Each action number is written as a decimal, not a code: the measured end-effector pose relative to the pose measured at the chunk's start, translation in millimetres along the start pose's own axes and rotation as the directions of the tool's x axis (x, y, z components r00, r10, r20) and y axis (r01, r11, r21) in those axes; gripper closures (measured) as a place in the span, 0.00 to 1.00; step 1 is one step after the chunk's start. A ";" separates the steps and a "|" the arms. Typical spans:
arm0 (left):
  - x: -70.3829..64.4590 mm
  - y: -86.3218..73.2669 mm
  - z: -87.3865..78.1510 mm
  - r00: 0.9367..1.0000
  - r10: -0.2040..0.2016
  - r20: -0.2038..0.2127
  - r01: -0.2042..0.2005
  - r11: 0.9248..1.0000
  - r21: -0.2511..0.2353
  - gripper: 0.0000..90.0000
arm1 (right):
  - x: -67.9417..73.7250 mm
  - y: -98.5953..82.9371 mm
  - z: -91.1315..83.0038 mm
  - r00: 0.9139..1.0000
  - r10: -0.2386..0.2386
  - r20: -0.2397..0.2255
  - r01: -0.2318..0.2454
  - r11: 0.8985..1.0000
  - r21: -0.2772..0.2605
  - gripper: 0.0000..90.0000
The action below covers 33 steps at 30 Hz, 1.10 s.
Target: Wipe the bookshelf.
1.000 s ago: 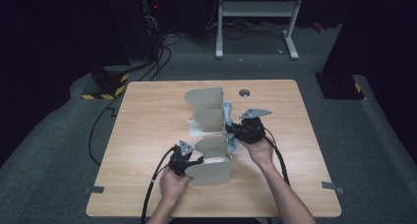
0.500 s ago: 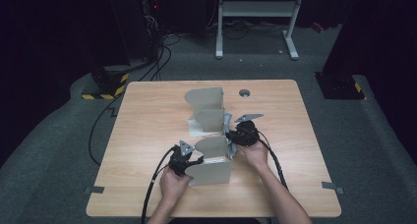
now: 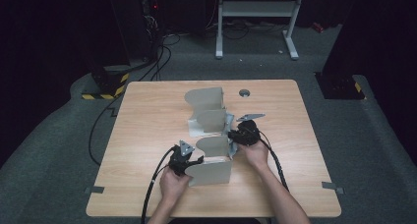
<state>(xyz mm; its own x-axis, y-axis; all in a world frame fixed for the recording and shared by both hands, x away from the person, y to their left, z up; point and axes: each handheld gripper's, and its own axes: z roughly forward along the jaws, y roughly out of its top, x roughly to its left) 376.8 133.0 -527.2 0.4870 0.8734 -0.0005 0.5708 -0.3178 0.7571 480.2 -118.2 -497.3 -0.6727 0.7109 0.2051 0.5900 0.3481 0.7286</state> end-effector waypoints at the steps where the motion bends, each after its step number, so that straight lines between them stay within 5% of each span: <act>1: 0.0 0.0 0.0 1.000 0.000 0.000 0.000 1.000 0.000 0.41 | 0.1 1.2 -3.0 1.000 -0.004 0.000 0.004 1.000 -0.011 0.91; 12: -0.1 0.0 0.0 1.000 -0.001 0.001 0.001 1.000 0.000 0.41 | 8.2 12.6 -28.8 0.999 -0.048 0.004 0.048 0.996 -0.069 0.91; 21: 0.0 0.0 0.0 1.000 0.000 0.000 0.000 1.000 0.000 0.41 | 15.2 39.6 -54.6 0.995 -0.094 0.022 0.096 0.984 -0.148 0.91; 33: 0.1 0.0 -0.1 1.000 0.000 0.001 0.000 1.000 0.001 0.41 | 12.7 64.1 -56.4 0.994 -0.105 0.036 0.109 0.980 -0.167 0.91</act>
<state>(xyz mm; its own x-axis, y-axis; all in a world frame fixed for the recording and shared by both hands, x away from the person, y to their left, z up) 376.7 133.1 -527.1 0.4876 0.8731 -0.0013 0.5715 -0.3181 0.7564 484.3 -121.3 -411.1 -0.7144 0.6919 0.1043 0.4299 0.3164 0.8456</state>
